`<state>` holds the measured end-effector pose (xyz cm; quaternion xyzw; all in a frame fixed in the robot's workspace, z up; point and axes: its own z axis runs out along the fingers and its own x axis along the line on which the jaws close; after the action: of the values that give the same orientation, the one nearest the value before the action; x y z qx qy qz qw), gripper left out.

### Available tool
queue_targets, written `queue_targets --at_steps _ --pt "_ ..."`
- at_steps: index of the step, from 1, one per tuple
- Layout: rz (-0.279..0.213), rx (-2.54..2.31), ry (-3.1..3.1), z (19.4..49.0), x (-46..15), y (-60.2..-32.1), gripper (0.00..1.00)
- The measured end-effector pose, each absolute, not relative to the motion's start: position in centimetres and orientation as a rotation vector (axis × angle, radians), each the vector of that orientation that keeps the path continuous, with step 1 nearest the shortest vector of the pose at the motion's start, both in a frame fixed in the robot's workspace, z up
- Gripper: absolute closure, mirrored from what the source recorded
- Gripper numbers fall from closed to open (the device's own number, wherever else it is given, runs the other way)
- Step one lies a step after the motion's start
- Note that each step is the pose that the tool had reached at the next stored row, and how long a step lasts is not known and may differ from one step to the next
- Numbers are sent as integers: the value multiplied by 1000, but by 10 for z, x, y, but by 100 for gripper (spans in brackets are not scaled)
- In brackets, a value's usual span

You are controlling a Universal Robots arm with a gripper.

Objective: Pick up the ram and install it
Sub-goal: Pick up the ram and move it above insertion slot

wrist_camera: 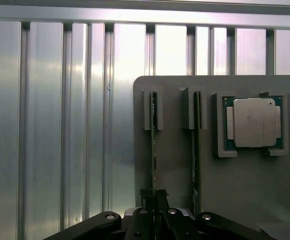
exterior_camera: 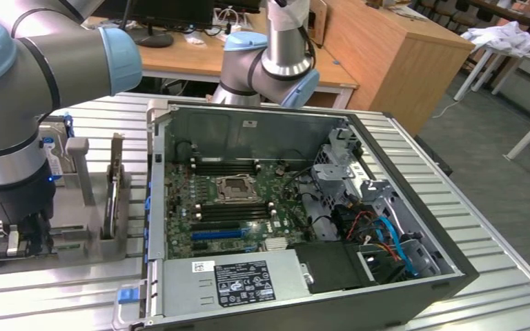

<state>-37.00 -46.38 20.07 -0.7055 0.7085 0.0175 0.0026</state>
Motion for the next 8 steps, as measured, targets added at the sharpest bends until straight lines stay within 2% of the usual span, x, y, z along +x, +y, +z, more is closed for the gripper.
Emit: queue_targets --at_steps 8 --pt "55 -2213 2222 201 -370 -464 88"
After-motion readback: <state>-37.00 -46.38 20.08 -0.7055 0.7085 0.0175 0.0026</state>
